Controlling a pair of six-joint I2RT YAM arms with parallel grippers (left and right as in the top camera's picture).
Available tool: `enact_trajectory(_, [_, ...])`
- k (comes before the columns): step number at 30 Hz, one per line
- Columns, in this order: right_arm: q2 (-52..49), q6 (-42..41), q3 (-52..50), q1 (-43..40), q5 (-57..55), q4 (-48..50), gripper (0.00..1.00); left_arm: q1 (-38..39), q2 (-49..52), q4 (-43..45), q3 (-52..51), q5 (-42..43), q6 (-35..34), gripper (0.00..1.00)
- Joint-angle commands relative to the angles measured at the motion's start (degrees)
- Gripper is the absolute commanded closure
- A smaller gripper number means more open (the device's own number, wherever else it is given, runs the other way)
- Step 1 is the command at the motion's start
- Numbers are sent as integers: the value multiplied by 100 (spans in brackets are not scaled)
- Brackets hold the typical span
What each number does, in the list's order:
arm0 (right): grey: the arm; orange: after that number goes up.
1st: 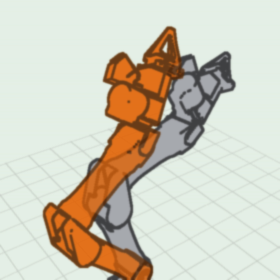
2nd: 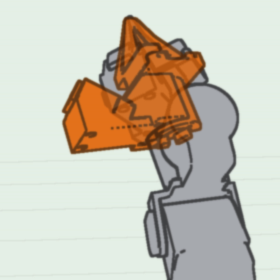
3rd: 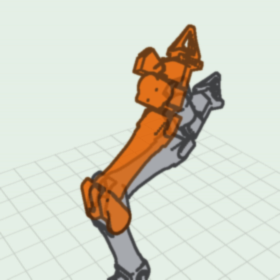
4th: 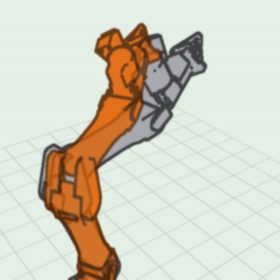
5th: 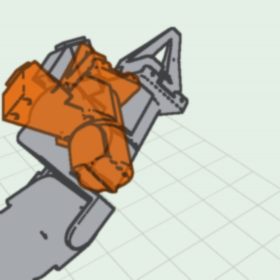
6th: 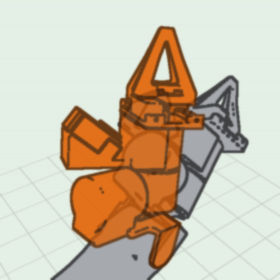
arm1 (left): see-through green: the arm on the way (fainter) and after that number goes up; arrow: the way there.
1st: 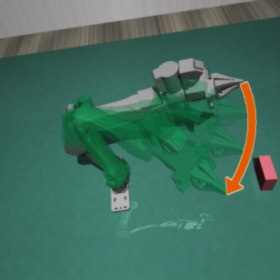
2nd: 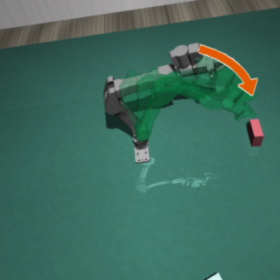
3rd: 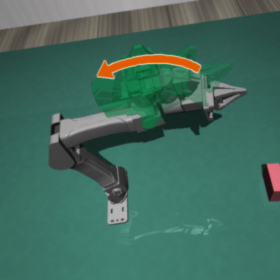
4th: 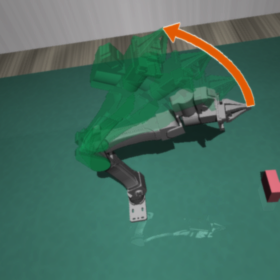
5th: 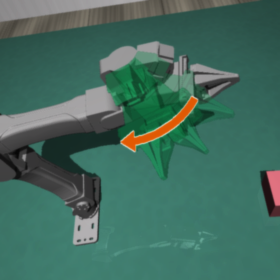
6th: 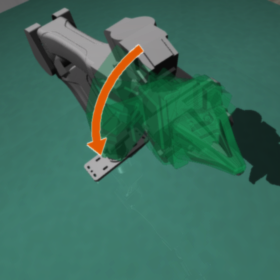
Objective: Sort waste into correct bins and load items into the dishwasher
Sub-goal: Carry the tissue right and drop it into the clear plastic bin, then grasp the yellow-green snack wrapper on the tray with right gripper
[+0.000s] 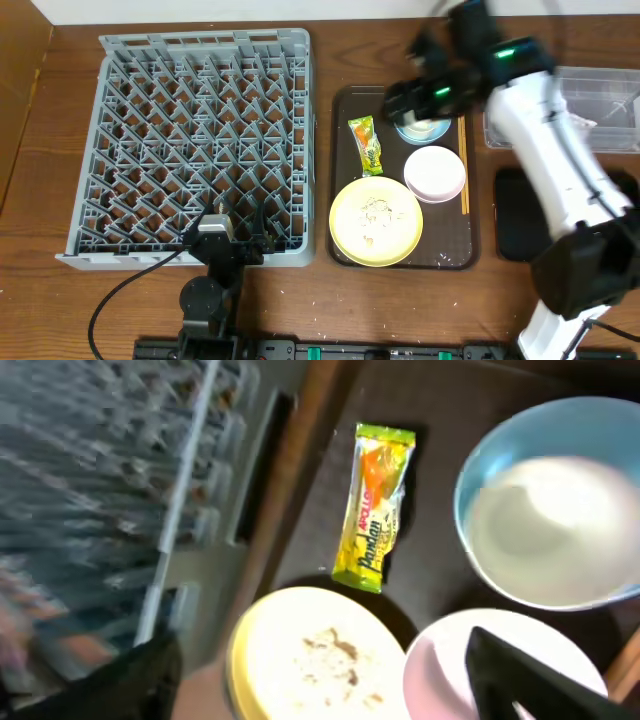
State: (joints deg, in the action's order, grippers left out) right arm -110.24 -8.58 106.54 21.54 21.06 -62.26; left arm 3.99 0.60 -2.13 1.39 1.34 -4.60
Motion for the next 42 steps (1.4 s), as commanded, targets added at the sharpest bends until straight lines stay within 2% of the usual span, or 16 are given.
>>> enact_trajectory(1, [-214, -398, -96, 695, -1908, 103, 3, 37, -37, -201, -116, -87, 31, 6])
enact_trajectory(5, [-636, -870, -96, 1187, -2643, 293, 1, 37, -37, -201, -116, -87, 31, 6])
enact_trajectory(14, [-1705, -1176, -96, 1322, -2509, 721, 2, 37, -37, -201, -116, -85, 31, 6])
enact_trajectory(18, [-2109, -1176, -96, 1320, -2511, 813, 12, 37, -37, -201, -116, -85, 31, 6])
enact_trajectory(20, [-2306, -1180, -96, 1320, -2509, 835, 24, 37, -37, -201, -116, -87, 31, 6])
enact_trajectory(23, [-2450, -1180, -96, 1338, -2509, 852, 35, 37, -37, -201, -116, -87, 31, 6])
enact_trajectory(24, [-2474, -1180, -96, 1342, -2509, 852, 43, 37, -37, -201, -116, -87, 31, 6])
enact_trajectory(27, [-2463, -1263, -83, 1340, -2524, 850, 81, 37, -37, -201, -116, -87, 31, 6])
enact_trajectory(28, [-2426, -1274, -57, 1340, -2529, 846, 99, 37, -37, -201, -116, -87, 31, 6])
enact_trajectory(34, [-1910, -1373, 422, 1189, -2538, 525, 99, 37, -37, -201, -116, -87, 31, 6])
enact_trajectory(42, [-671, -1875, 1134, 398, -2557, 278, 99, 37, -37, -201, -116, -87, 31, 6])
